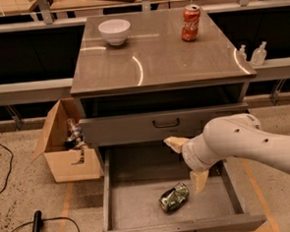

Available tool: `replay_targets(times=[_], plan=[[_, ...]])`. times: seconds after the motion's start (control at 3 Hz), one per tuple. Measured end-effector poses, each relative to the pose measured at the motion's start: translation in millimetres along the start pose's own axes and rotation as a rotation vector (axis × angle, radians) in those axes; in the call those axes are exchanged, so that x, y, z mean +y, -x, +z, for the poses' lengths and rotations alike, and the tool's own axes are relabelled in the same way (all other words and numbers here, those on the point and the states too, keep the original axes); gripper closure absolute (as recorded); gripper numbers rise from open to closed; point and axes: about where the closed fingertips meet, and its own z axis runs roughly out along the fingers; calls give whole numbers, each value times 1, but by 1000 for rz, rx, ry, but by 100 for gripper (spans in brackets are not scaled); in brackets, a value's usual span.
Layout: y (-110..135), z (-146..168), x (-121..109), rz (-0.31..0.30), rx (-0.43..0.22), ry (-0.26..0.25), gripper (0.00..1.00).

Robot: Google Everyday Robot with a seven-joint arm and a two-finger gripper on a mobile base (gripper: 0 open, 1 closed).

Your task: Pick green can from middle drawer and place on counter

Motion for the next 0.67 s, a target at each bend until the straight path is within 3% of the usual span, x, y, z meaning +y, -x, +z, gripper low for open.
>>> replay_targets(times=[0.33, 0.67], plan=[[-2, 9, 4, 24, -17, 2, 0], [-14, 44, 4, -1, -38, 28, 0]])
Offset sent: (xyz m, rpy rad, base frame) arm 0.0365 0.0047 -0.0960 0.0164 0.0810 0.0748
